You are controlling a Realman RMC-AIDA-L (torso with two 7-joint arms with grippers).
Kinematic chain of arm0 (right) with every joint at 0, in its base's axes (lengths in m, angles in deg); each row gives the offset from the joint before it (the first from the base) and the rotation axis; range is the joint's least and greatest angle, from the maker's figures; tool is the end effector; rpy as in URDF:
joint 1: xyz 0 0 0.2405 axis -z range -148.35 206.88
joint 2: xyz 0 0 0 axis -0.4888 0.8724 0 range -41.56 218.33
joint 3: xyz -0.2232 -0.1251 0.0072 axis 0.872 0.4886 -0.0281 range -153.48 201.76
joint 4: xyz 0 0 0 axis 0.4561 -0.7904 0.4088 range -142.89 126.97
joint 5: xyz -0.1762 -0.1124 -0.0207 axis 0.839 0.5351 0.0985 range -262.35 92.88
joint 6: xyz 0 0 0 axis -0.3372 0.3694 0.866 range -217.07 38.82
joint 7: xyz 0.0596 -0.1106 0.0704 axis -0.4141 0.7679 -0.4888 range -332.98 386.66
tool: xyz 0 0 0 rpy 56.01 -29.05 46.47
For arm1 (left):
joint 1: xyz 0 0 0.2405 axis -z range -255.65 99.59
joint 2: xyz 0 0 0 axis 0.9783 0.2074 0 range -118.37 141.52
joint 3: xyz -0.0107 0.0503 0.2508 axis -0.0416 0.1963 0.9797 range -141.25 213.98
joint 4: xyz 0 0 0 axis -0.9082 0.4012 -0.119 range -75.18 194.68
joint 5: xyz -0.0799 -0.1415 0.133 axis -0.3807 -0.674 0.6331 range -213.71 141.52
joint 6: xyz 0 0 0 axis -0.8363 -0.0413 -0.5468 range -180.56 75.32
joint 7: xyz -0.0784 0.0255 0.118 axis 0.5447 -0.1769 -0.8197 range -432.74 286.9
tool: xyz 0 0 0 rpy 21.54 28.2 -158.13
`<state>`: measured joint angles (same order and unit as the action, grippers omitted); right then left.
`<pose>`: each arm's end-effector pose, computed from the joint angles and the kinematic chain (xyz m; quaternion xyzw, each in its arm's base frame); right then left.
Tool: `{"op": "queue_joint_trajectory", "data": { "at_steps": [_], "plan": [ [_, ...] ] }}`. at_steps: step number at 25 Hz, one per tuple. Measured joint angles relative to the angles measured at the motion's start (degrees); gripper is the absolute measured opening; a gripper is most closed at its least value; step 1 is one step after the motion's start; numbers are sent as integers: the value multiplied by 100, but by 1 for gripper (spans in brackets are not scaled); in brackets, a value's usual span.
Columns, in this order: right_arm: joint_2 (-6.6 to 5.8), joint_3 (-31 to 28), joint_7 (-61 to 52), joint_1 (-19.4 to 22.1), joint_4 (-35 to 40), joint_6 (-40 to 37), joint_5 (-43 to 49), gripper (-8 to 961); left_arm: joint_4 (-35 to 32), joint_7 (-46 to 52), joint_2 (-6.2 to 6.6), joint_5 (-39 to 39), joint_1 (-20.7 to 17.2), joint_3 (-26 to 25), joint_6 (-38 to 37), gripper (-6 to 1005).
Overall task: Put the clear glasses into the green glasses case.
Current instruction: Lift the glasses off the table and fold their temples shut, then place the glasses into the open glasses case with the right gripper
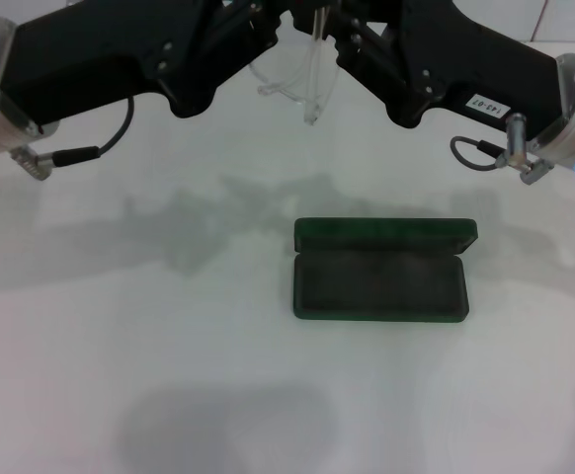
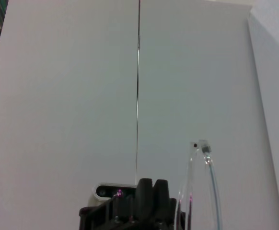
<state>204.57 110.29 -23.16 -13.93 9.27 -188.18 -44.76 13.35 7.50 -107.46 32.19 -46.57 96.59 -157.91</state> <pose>0.1244 0.3435 -0.0093 -0.8250 -0.0206 0.5585 0.0840 -0.1323 0.3188 0.0482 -0.8492 -0.0105 -0.5278 0.0108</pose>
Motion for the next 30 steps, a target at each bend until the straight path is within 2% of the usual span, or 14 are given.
{"op": "queue_joint_trajectory", "data": {
  "at_steps": [21,24,30],
  "plan": [
    [-11,-22,0,63,55,-17,-14,126,88,-29,6,-15,1,-2,-160,88],
    [-27,-129,0,97,61,-21,-19,126,92,-378,82,-168,-67,10,-948,88],
    [-99,-494,-28,393,430,-115,10,127,115,-377,215,-615,-418,6,-1100,89]
  ]
}}
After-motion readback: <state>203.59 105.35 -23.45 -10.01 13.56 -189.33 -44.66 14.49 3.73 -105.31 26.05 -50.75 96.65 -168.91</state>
